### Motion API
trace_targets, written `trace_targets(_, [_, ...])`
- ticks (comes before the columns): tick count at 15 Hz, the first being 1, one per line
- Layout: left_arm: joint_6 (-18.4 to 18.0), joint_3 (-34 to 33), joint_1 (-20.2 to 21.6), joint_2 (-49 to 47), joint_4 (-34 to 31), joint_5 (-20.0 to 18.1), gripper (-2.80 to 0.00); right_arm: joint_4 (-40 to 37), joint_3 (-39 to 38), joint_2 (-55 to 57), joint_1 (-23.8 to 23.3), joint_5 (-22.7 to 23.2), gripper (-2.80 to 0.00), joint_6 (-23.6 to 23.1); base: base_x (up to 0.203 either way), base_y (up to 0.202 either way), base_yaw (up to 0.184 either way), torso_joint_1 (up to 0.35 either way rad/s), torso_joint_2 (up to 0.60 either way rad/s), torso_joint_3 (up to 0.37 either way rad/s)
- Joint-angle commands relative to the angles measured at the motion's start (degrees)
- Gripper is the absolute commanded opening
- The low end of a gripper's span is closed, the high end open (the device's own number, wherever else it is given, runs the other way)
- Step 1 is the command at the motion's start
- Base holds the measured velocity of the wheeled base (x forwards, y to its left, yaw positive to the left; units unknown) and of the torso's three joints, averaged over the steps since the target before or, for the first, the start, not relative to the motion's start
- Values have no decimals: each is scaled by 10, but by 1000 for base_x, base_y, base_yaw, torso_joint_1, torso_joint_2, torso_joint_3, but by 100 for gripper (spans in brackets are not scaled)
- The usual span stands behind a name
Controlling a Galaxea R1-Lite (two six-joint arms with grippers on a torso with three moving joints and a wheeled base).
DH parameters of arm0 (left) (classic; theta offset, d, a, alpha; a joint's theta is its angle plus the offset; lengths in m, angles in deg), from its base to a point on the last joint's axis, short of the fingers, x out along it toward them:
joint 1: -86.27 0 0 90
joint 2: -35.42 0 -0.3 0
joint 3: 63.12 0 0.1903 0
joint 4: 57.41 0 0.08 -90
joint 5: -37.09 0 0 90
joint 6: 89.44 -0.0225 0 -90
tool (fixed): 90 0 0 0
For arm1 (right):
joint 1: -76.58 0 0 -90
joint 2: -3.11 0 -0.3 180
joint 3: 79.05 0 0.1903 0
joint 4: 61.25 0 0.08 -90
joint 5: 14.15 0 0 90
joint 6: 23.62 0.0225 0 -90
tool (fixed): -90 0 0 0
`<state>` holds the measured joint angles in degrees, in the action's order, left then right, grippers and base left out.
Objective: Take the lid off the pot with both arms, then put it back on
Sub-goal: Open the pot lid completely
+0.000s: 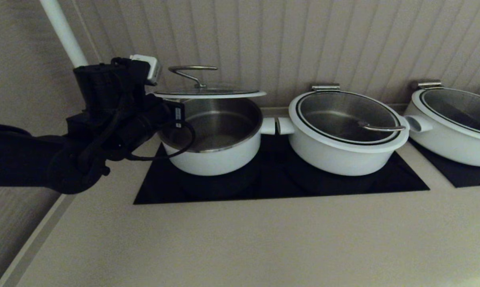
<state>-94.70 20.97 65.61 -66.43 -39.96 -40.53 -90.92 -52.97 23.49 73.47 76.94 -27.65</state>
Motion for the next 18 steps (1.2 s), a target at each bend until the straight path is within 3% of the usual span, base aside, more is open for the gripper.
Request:
trace_targets(1, [0,0,0,0,2,2,-280,-5,-2,-27,7,19,-280,-16,0,0,0,0,0,0])
trace_targets(8, [1,0,0,0,2,2,-280,-2,-3,-132,23,20,-280,-15,0,0,0,0,0,0])
trace_targets(18, [0,2,-1,-4,2,2,-280,6,-5,-139,24,20,-280,-14,0,0,0,0,0,0])
